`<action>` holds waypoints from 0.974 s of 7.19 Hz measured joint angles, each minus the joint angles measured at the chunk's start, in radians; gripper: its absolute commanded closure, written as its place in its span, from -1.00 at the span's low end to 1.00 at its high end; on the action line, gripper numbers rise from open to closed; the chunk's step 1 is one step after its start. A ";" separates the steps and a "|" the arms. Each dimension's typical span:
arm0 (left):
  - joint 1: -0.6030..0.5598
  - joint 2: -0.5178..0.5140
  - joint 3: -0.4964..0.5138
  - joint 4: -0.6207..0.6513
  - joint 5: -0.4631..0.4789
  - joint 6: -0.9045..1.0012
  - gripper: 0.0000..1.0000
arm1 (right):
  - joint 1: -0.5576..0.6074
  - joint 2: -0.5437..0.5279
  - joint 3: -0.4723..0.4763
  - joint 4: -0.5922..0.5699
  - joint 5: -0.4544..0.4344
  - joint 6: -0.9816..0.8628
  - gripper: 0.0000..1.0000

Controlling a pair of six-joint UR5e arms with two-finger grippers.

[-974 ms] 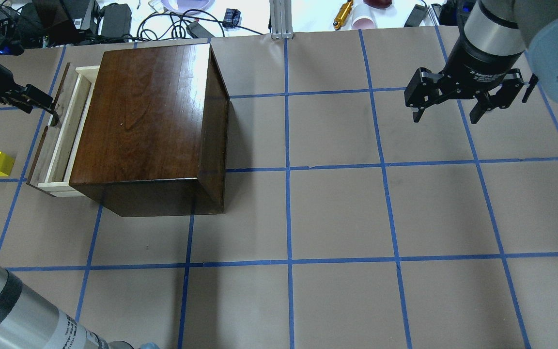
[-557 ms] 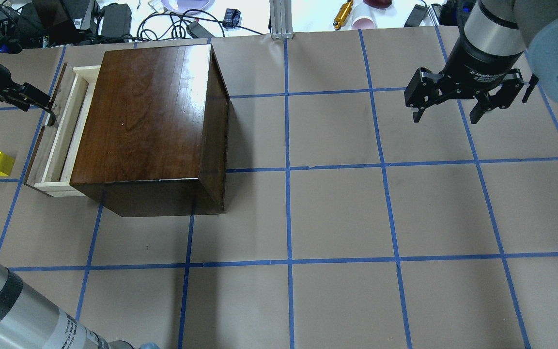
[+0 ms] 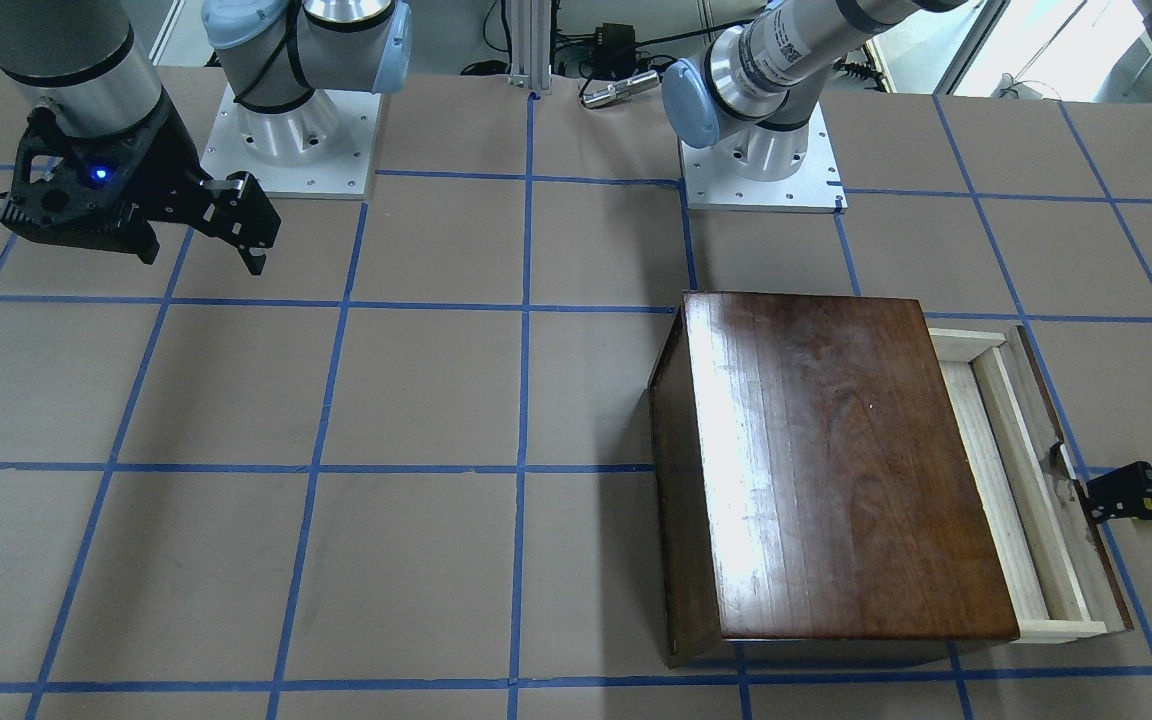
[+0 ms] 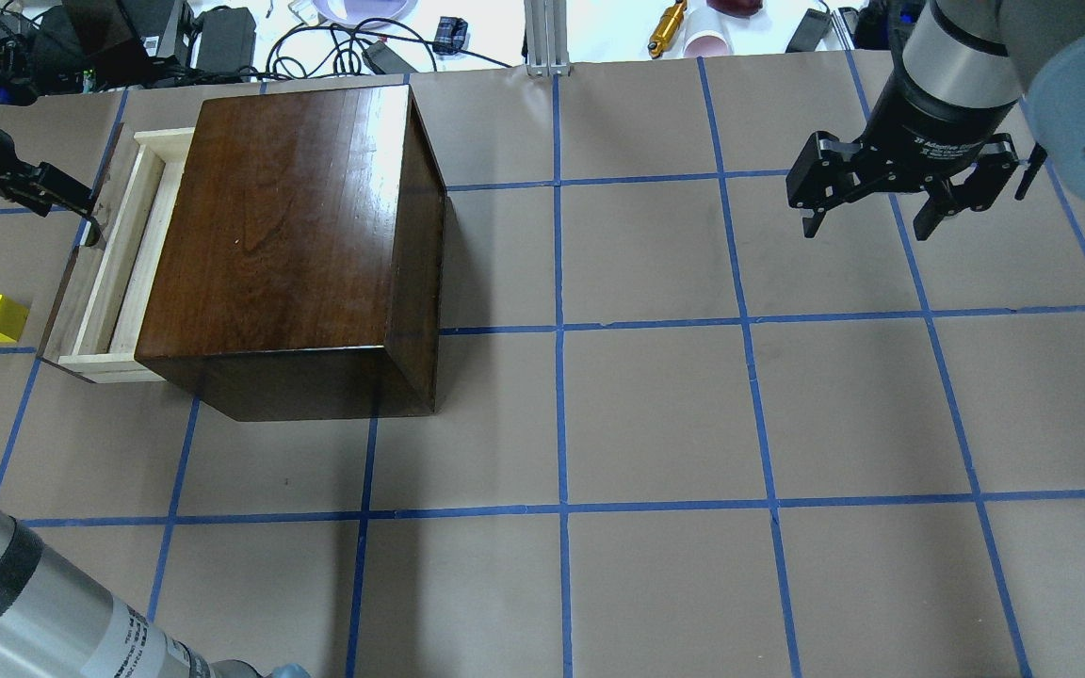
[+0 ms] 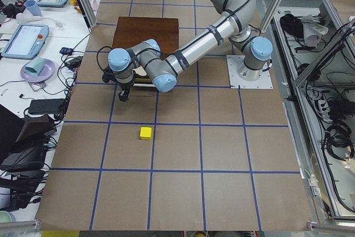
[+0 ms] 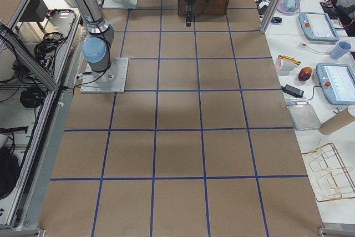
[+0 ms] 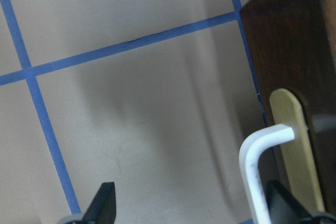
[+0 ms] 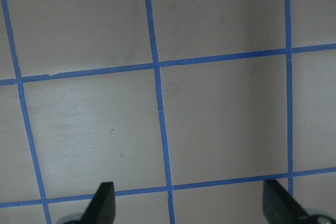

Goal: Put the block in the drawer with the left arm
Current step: 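Keep pulling the drawer farther open with the left gripper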

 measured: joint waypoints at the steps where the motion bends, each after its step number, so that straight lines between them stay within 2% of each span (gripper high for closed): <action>1: 0.002 -0.004 0.004 0.000 0.001 0.005 -1.00 | 0.000 0.000 0.000 0.000 0.000 0.000 -1.00; 7: 0.009 -0.016 0.032 0.000 0.012 0.015 -1.00 | 0.000 0.000 0.000 0.000 0.000 0.000 -1.00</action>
